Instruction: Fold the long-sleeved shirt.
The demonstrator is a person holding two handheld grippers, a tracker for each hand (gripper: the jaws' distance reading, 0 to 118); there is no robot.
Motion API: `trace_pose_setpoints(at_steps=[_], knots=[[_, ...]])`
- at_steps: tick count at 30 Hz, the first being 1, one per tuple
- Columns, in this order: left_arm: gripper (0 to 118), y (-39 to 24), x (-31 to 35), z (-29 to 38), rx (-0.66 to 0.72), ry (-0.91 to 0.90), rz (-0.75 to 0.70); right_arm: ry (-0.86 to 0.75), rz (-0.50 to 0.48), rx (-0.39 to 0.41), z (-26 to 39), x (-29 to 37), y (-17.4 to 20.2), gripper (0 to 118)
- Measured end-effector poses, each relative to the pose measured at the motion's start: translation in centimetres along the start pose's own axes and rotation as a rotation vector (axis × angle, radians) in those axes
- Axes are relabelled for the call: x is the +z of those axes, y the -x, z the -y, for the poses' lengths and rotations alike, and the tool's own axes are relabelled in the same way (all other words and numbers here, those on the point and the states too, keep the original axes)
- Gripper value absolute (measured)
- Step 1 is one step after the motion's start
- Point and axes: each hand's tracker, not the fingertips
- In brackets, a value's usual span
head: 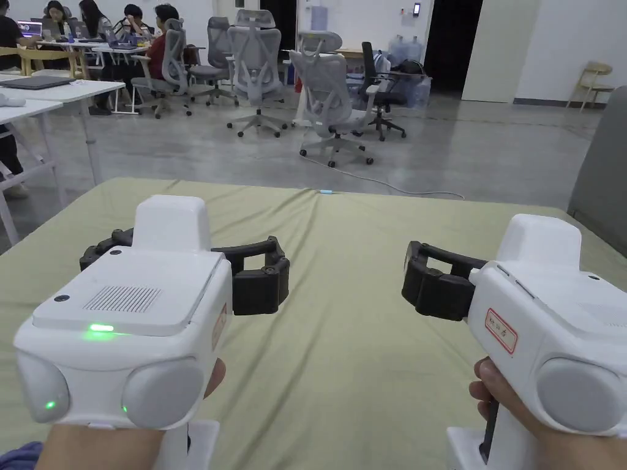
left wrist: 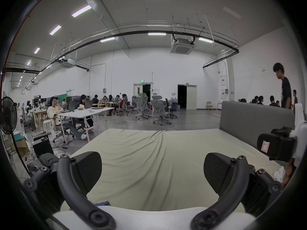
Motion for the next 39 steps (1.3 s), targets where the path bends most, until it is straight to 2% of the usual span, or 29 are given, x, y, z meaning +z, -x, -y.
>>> trace_pose_setpoints(at_steps=[39], knots=[[118,0.18,-0.17,0.0,0.03,0.009,0.04,-0.021,-0.049,-0.006,0.01,-0.02,0.89,118]])
